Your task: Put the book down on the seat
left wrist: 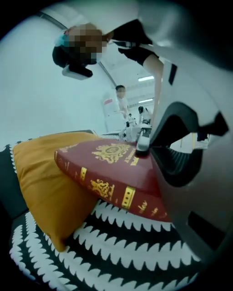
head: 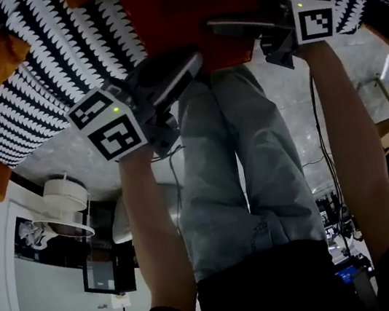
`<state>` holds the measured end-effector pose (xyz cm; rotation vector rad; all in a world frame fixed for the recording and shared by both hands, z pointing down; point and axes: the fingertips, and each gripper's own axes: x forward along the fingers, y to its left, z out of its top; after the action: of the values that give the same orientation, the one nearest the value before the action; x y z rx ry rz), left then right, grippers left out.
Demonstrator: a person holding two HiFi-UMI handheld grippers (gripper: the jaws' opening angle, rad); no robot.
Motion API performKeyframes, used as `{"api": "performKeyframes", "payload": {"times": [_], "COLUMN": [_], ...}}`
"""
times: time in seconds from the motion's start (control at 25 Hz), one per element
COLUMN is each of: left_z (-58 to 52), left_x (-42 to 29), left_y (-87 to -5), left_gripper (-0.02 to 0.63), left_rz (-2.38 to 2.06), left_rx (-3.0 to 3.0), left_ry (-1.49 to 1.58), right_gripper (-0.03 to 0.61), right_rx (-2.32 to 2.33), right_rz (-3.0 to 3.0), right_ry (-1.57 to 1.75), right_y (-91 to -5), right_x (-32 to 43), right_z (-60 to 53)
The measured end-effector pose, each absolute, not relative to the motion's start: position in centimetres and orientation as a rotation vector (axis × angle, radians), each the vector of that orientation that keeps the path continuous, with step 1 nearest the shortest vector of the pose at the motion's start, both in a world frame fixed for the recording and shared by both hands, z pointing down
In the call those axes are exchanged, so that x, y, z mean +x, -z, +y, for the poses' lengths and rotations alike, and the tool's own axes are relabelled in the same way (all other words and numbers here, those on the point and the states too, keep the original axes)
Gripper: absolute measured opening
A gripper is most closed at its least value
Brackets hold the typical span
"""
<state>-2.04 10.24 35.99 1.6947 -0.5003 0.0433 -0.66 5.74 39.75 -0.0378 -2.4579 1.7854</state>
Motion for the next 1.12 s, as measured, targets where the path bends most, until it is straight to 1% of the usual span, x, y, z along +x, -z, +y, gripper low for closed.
{"api": "performKeyframes", "payload": {"times": [0.2,0.36,0.6,0.96,1.12], "left_z": [9.6,9.4,9.8,9.6,9.8], "left_x": [-1.8,-2.0,-1.8,-1.8,-1.9], "left_y": [-39.2,-39.8,-40.4,-40.2,-40.2], "left_gripper": [0.014,0.012,0.012,0.012,0.012], "left_rz": [-0.596,-0.616,-0.597,-0.609,-0.636], "left_rx": [1.738,1.744,1.745,1.722,1.716], "left_ry": [-0.19,-0.133,-0.133,-0.092,-0.112], "right_gripper": [0.242,0.252,0.267,0.274,0.205], "right_rx": [0.042,0.11,0.201,0.379,0.449], "right_rz": [-2.472,-2.472,-2.485,-2.44,-2.439], "right_ry": [-1.635,-1.614,-1.667,-1.649,-1.555], "right_y": [-40.0,-40.6,-41.0,-40.6,-39.5], "right_x": [-0.6,-0.6,0.4,5.0,7.2], "right_z": [5.4,5.0,4.9,4.5,5.1]}}
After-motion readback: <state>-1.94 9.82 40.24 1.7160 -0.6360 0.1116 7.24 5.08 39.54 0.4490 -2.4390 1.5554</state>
